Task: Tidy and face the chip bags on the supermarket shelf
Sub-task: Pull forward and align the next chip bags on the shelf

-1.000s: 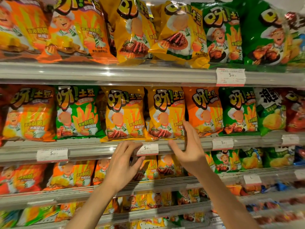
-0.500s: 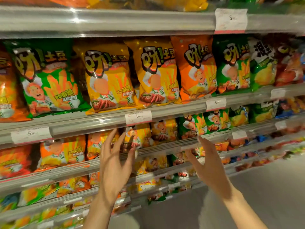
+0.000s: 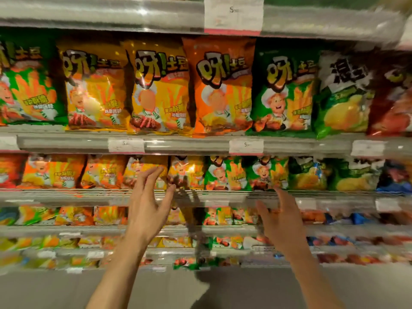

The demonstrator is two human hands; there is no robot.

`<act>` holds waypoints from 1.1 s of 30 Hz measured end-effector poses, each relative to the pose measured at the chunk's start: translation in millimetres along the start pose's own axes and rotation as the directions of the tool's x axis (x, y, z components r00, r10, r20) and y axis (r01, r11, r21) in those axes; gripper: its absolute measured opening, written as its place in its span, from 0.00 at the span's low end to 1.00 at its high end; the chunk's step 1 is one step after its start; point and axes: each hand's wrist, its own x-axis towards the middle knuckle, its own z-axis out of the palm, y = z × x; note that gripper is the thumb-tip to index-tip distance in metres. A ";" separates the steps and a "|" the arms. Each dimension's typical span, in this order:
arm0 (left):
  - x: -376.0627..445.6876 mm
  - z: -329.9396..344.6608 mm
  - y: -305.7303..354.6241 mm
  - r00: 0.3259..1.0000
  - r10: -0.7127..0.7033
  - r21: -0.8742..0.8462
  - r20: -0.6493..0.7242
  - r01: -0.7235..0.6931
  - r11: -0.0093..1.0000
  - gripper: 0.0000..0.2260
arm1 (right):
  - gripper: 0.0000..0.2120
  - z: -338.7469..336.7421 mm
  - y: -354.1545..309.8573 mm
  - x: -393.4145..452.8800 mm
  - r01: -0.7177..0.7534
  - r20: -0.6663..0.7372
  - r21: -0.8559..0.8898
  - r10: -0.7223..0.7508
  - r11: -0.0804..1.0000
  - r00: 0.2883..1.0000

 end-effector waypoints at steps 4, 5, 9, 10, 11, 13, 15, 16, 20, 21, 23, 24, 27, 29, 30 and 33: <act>-6.6 24.9 45.7 1.000 0.001 0.058 -0.010 0.000 0.998 0.22 | 0.37 -41.2 38.5 18.0 0.051 -0.001 0.004 -0.051 0.999 0.999; -7.7 29.5 55.8 1.000 0.010 0.059 -0.002 -0.010 0.998 0.22 | 0.36 -50.3 46.4 22.3 0.055 0.015 0.003 -0.055 0.998 0.998; -1.5 43.1 92.7 0.999 0.053 0.081 0.002 -0.053 0.995 0.22 | 0.34 -77.8 63.6 39.1 0.086 -0.013 -0.034 -0.086 0.996 0.996; 2.3 46.0 99.8 0.997 0.076 0.085 0.003 -0.076 0.993 0.22 | 0.34 -83.9 64.0 43.4 0.097 -0.027 -0.047 -0.098 0.994 0.995; 6.7 48.3 105.3 0.994 0.109 0.090 0.005 -0.109 0.990 0.22 | 0.34 -90.3 63.3 47.6 0.105 -0.040 -0.062 -0.107 0.993 0.993; 17.2 52.1 114.7 0.984 0.178 0.111 0.016 -0.178 0.978 0.22 | 0.33 -102.5 60.0 55.4 0.129 -0.075 -0.101 -0.136 0.987 0.988; 30.4 54.0 121.5 0.969 0.245 0.151 0.027 -0.246 0.957 0.21 | 0.29 -112.3 54.5 66.1 0.159 -0.117 -0.151 -0.177 0.976 0.977; 37.5 54.6 124.1 0.958 0.284 0.180 0.031 -0.285 0.942 0.21 | 0.26 -116.0 48.9 72.2 0.171 -0.133 -0.165 -0.194 0.971 0.972; 68.4 55.4 128.6 0.893 0.439 0.289 0.098 -0.448 0.846 0.18 | 0.16 -116.0 8.5 96.9 0.376 -0.168 -0.145 -0.397 0.915 0.902; 75.7 55.6 127.7 0.876 0.465 0.302 0.124 -0.480 0.824 0.17 | 0.14 -111.1 -4.2 102.2 0.426 -0.126 -0.137 -0.442 0.894 0.888; 86.7 56.1 124.5 0.857 0.483 0.317 0.180 -0.515 0.796 0.16 | 0.13 -98.2 -27.4 111.5 0.460 -0.011 -0.160 -0.467 0.873 0.884; 90.6 56.2 122.4 0.853 0.482 0.315 0.201 -0.522 0.792 0.16 | 0.13 -90.6 -36.0 115.7 0.466 0.037 -0.174 -0.467 0.868 0.883; 96.5 56.5 116.1 0.849 0.476 0.264 0.228 -0.525 0.809 0.16 | 0.16 -71.8 -50.2 123.4 0.495 0.118 -0.191 -0.481 0.848 0.869; 98.1 57.0 113.9 0.859 0.465 0.225 0.217 -0.507 0.832 0.15 | 0.16 -65.7 -50.6 126.2 0.489 0.097 -0.196 -0.480 0.850 0.872; 98.6 57.6 113.3 0.863 0.462 0.208 0.207 -0.500 0.841 0.15 | 0.16 -63.8 -49.4 126.9 0.486 0.080 -0.203 -0.480 0.850 0.874; 98.9 59.3 112.7 0.870 0.456 0.173 0.190 -0.487 0.856 0.14 | 0.15 -60.3 -46.2 127.5 0.490 0.061 -0.212 -0.489 0.846 0.870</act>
